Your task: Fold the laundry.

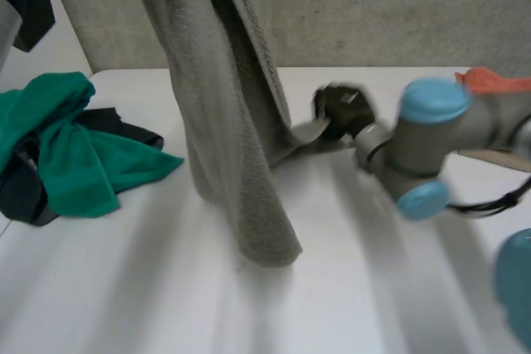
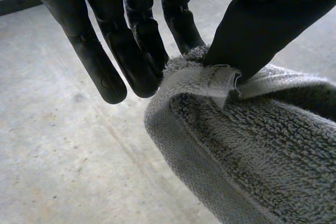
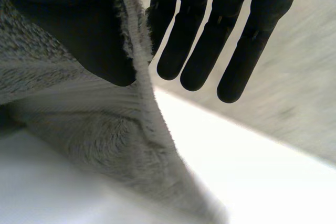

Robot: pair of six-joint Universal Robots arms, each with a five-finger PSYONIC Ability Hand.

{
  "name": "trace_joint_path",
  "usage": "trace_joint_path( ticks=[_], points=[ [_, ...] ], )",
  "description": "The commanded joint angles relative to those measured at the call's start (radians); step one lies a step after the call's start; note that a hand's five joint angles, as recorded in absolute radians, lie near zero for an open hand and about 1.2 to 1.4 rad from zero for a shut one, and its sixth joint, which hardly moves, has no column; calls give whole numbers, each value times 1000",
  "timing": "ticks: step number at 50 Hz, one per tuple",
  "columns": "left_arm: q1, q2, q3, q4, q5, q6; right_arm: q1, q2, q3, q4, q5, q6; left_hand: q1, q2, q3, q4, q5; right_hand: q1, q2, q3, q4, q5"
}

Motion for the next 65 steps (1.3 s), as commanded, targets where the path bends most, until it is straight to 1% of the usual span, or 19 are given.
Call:
trace_joint_path(
  ticks=[1, 3, 7, 12, 16, 22, 25, 32, 36, 37, 40, 41, 42, 44, 45, 48, 52, 57, 65],
  points=[
    [105, 0, 29, -22, -30, 5, -309, -399, 124, 97, -64, -182, 259, 197, 202, 196, 235, 264, 220, 211, 200, 241],
    [146, 0, 36, -45, -30, 5, -355, -496, 141, 164, -118, -286, 259, 197, 202, 196, 235, 264, 220, 211, 200, 241],
    [244, -2, 56, -127, -25, 4, -398, -620, 141, 296, -170, -451, 259, 197, 202, 196, 235, 264, 220, 211, 200, 241],
    [356, -31, 75, -272, -8, 4, -458, -748, 121, 411, -167, -576, 259, 197, 202, 196, 235, 264, 220, 211, 200, 241],
    [390, -129, 76, -367, 35, 4, -502, -835, 116, 485, -178, -615, 259, 197, 202, 196, 235, 264, 220, 211, 200, 241],
    [387, -287, 99, -461, 49, 10, -490, -782, 121, 571, -167, -694, 259, 197, 202, 196, 235, 264, 220, 211, 200, 241],
    [390, -414, 148, -480, 45, 10, -437, -684, 113, 594, -147, -766, 259, 197, 202, 196, 235, 264, 220, 211, 200, 241],
    [378, -673, 380, -467, 44, 10, -346, -481, 21, 566, -3, -826, 259, 197, 202, 196, 235, 264, 220, 211, 200, 241],
    [359, -784, 567, -371, 41, 13, -309, -357, -83, 424, 50, -816, 259, 197, 202, 196, 235, 264, 220, 211, 200, 241],
    [353, -801, 601, -339, 38, 14, -297, -322, -124, 340, 72, -811, 259, 197, 202, 196, 235, 264, 220, 211, 200, 241],
    [336, -861, 737, -134, 24, 25, -276, -285, -183, 183, 116, -791, 259, 197, 202, 196, 235, 264, 220, 211, 200, 241],
    [335, -868, 757, -93, 18, 27, -260, -271, -210, 52, 139, -771, 259, 197, 202, 196, 235, 264, 220, 211, 200, 241],
    [335, -884, 803, 12, 3, 28, -256, -268, -217, -20, 144, -760, 259, 197, 202, 196, 235, 264, 220, 211, 200, 241],
    [336, -893, 834, 126, -20, 28, -251, -266, -218, -174, 152, -736, 259, 197, 202, 196, 235, 264, 220, 211, 200, 241],
    [336, -897, 854, 231, -39, 25, -248, -269, -205, -326, 153, -709, 259, 197, 202, 196, 235, 264, 220, 211, 200, 241],
    [338, -901, 862, 332, -63, 19, -242, -274, -169, -487, 149, -673, 259, 197, 202, 196, 235, 264, 220, 211, 200, 241],
    [344, -902, 856, 347, -82, -10, -240, -274, -142, -483, 140, -629, 259, 197, 202, 196, 235, 264, 220, 211, 200, 241],
    [347, -885, 692, 306, -62, -47, -240, -280, -50, -426, 123, -573, 259, 197, 202, 196, 235, 264, 220, 211, 200, 241],
    [332, -839, 364, 290, -11, -44, -245, -254, 151, -325, -21, -550, 259, 197, 202, 196, 235, 264, 220, 211, 200, 241]
  ],
)
